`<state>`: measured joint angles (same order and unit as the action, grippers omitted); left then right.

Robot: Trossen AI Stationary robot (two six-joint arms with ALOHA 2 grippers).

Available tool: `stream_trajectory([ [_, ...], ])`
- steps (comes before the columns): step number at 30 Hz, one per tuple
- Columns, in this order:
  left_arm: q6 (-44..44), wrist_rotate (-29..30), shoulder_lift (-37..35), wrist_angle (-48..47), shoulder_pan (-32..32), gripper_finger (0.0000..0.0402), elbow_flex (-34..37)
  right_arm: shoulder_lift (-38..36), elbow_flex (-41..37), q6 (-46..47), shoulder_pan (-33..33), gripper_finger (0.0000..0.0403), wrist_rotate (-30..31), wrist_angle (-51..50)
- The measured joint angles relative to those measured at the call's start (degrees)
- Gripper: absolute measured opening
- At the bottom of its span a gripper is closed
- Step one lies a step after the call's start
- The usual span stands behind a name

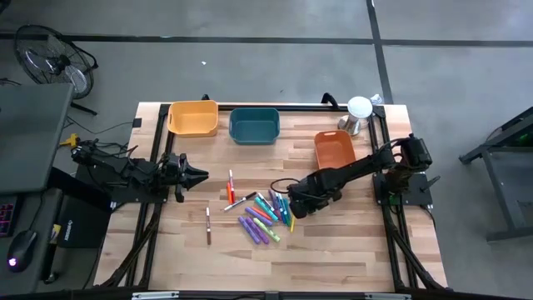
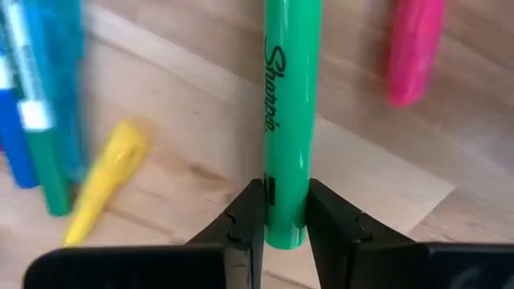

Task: Pick & Place Markers
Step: Put the green highlighter pen into the orange bin

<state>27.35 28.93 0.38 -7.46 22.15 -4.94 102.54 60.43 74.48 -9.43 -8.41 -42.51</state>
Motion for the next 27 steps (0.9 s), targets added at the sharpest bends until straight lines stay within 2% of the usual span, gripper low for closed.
stream_trajectory([
  [11, 0.0, 0.0, 0.0, 0.0, 0.0, 0.0067, 0.0, -3.6, 3.9, -1.3, 0.1, 0.0066, 0.1, 0.0],
  [27, 0.0, 0.0, 0.0, 0.0, 0.0, 0.0067, 0.0, -16.7, 7.9, -4.1, 3.0, 0.0068, 12.0, -1.7],
])
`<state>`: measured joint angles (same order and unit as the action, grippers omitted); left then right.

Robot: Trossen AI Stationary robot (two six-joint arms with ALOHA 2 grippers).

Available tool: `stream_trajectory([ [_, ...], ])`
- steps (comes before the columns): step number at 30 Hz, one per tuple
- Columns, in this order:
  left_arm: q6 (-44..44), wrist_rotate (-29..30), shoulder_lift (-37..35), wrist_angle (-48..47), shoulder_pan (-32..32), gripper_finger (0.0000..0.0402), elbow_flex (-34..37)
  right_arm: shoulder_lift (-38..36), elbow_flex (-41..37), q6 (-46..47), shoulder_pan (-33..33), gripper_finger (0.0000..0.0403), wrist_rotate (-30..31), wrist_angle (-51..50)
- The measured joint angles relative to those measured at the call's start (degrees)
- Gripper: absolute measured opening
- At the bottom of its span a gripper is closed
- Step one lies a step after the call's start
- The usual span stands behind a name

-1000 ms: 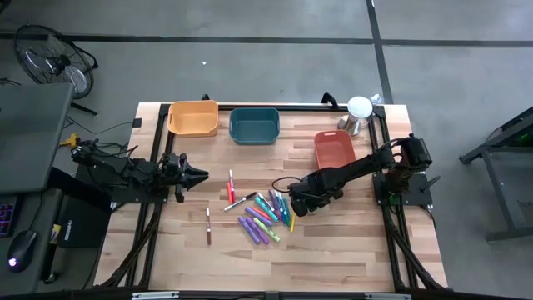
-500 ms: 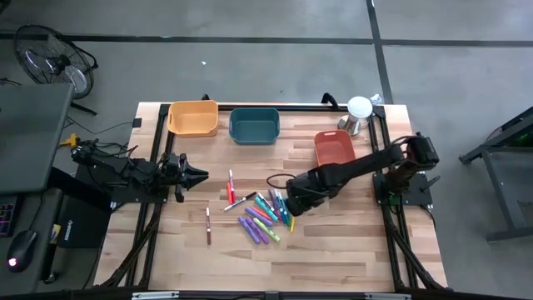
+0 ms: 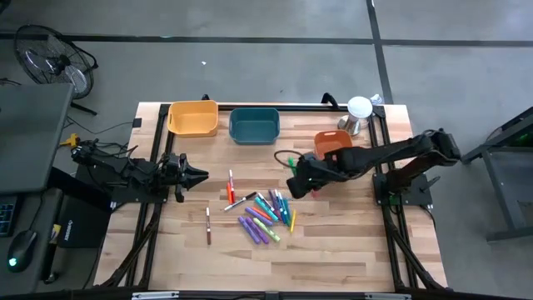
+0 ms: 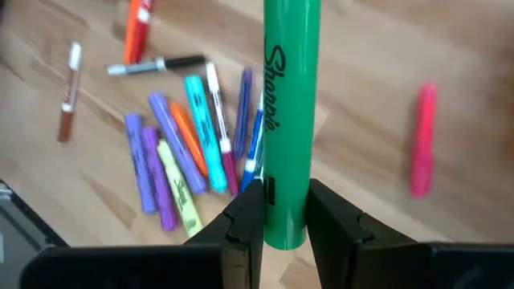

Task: Pick & Place Markers
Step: Put the green highlighter pen into the orange bin

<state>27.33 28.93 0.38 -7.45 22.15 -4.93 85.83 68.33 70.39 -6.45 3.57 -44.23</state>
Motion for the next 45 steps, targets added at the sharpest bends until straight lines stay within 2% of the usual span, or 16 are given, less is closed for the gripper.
stream_trajectory([
  [11, 0.0, 0.0, 0.0, 0.0, 0.0, 0.0067, 0.0, -7.2, 0.0, -2.2, 5.3, 0.0072, 5.3, -15.4],
  [19, 0.0, 0.0, 0.0, 0.0, 0.0, 0.0067, 0.0, -9.1, 0.0, -2.3, 9.8, 0.0072, 8.2, -29.4],
  [23, 0.0, 0.0, 0.0, 0.0, 0.0, 0.0067, 0.0, -9.8, -2.3, -2.4, 12.8, 0.0073, 8.3, -31.8],
  [27, 0.0, 0.0, 0.0, 0.0, 0.0, 0.0067, 0.0, -11.4, -7.9, -3.4, 15.6, 0.0073, 6.3, -29.7],
  [35, 0.0, 0.0, 0.0, 0.0, 0.0, 0.0067, 0.0, -12.9, -19.0, -5.3, 20.5, 0.0073, 1.6, -15.9],
  [45, 0.0, 0.0, 0.0, 0.0, 0.0, 0.0067, 0.0, -12.0, -25.7, -8.0, 25.4, 0.0073, -4.0, -1.2],
])
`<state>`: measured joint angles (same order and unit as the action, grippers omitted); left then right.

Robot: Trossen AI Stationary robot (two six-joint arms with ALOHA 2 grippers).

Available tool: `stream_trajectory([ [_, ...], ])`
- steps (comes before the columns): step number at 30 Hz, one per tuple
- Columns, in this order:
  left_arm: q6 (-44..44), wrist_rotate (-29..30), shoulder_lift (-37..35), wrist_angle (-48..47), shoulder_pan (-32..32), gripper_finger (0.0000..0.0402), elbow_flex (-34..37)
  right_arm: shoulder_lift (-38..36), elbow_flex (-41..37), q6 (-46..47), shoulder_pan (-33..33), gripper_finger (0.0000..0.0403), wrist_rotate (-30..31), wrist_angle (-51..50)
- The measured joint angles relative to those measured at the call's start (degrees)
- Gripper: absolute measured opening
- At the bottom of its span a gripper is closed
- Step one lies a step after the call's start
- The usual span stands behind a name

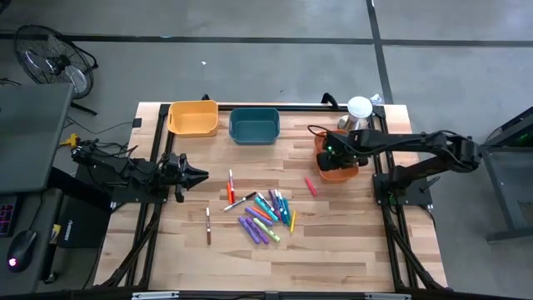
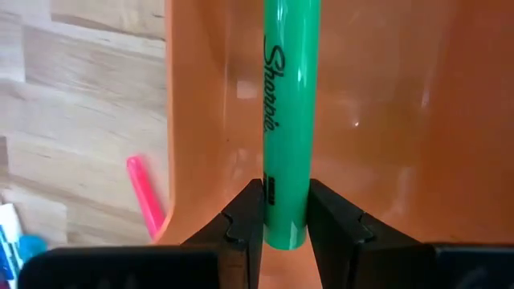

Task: Pick & Place Markers
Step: Put the green highlighter pen into the orange bin

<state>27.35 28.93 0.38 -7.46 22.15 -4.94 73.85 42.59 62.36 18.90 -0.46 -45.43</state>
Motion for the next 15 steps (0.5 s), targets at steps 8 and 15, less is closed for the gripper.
stream_trajectory([
  [8, 0.0, 0.0, 0.0, 0.0, 0.0, 0.0067, 0.0, 7.0, 2.2, -6.2, 2.6, 0.0074, -2.3, 0.3],
  [15, 0.0, 0.0, 0.0, 0.0, 0.0, 0.0067, 0.0, 11.8, 4.3, -7.4, 3.5, 0.0074, -3.1, 0.5],
])
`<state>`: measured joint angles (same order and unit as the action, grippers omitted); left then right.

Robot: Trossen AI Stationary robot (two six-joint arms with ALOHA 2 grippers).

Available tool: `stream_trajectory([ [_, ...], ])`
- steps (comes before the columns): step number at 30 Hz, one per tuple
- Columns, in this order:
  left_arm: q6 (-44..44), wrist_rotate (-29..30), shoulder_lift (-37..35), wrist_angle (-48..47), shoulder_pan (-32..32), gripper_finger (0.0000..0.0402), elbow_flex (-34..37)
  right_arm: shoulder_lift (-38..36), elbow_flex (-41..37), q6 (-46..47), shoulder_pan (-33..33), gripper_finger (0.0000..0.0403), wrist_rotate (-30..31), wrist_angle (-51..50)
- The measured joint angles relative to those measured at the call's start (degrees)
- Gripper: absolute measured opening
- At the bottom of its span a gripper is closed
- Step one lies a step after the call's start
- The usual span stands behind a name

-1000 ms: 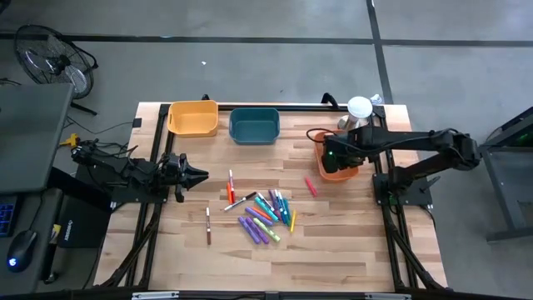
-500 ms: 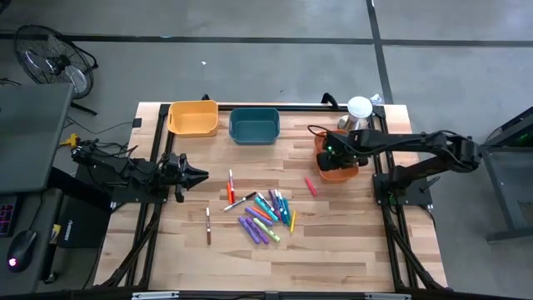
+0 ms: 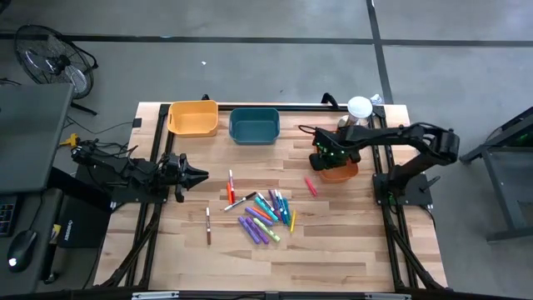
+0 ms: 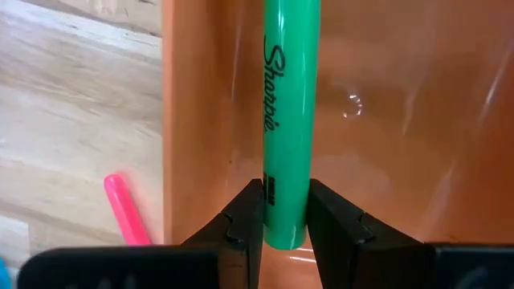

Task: Pick & Place Markers
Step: Put the green highlighter pen into the orange bin, then put the pink pen into the blue bin

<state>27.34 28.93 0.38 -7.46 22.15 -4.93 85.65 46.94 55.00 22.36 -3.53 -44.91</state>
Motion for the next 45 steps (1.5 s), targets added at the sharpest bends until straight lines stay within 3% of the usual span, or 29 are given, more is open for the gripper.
stream_trajectory([
  [24, 0.0, 0.0, 0.0, 0.0, 0.0, 0.0067, 0.0, 0.9, 0.0, 0.1, 0.2, 0.0076, 0.0, -0.9],
  [35, 0.0, 0.0, 0.0, 0.0, 0.0, 0.0067, 0.0, 0.9, 0.0, 0.0, 0.2, 0.0145, -0.1, -0.4],
  [45, 0.0, 0.0, 0.0, 0.0, 0.0, 0.0067, 0.0, 0.9, 3.4, -2.5, 0.1, 0.0154, -1.1, -1.7],
])
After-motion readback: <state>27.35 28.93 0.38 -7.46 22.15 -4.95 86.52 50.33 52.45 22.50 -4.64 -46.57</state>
